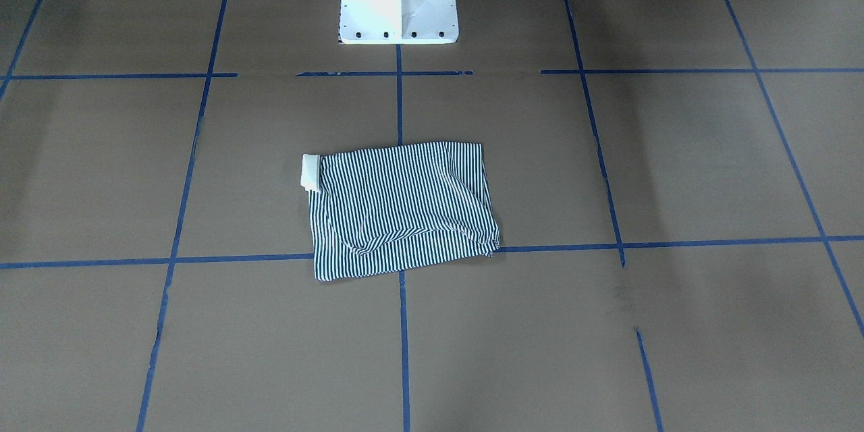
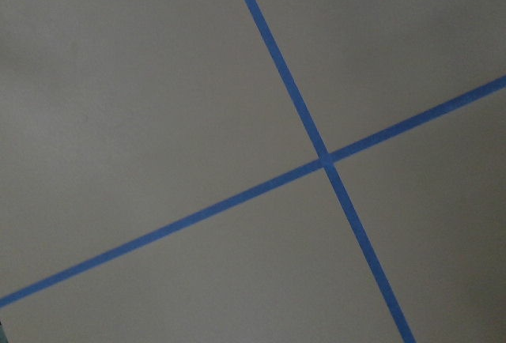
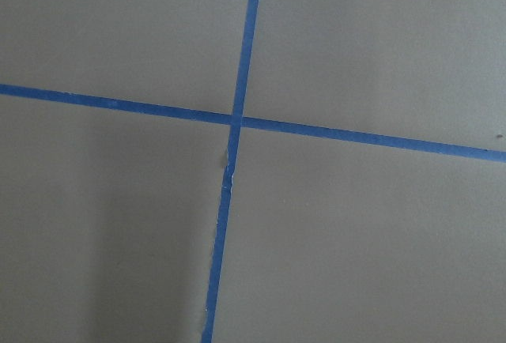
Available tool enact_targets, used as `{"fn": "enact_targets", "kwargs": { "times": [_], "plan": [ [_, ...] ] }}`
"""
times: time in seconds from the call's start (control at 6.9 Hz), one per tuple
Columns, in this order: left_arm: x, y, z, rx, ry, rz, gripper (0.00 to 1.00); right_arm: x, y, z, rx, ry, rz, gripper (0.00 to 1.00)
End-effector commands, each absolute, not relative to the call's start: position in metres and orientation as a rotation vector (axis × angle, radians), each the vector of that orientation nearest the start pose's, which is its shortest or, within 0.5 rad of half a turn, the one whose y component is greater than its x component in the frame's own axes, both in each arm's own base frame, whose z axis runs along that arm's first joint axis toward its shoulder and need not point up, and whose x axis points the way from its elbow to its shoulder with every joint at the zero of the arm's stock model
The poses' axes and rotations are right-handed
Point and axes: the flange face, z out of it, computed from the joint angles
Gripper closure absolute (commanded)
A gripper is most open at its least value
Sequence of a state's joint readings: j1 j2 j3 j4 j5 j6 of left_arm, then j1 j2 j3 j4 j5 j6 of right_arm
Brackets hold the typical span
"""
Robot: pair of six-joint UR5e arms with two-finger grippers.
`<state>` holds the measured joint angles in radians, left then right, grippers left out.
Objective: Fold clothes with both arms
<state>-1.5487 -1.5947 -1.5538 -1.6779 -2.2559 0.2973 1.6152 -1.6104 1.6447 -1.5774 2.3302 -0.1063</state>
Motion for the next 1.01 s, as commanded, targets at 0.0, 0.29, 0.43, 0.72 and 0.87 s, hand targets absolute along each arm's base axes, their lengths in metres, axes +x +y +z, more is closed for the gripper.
{"fn": "enact_targets", "kwargs": {
  "times": [0.0, 0.29, 0.43, 0.72, 0.87],
  "plan": [
    [-0.058, -0.491, 0.641, 0.135, 0.715, 0.299, 0.00, 0.081, -0.474, 0.638, 0.061, -0.823, -0.009, 0.00],
    [-0.058, -0.470, 0.619, 0.087, 0.724, 0.164, 0.00, 0.078, -0.477, 0.634, 0.065, -0.869, -0.010, 0.00],
    [-0.059, -0.465, 0.622, 0.083, 0.724, 0.163, 0.00, 0.079, -0.477, 0.634, 0.066, -0.866, -0.010, 0.00],
    [-0.059, -0.465, 0.621, 0.085, 0.723, 0.164, 0.00, 0.081, -0.479, 0.634, 0.067, -0.828, -0.002, 0.00],
    [-0.059, -0.464, 0.621, 0.087, 0.722, 0.165, 0.00, 0.082, -0.478, 0.636, 0.064, -0.807, -0.002, 0.00]
  ]
}}
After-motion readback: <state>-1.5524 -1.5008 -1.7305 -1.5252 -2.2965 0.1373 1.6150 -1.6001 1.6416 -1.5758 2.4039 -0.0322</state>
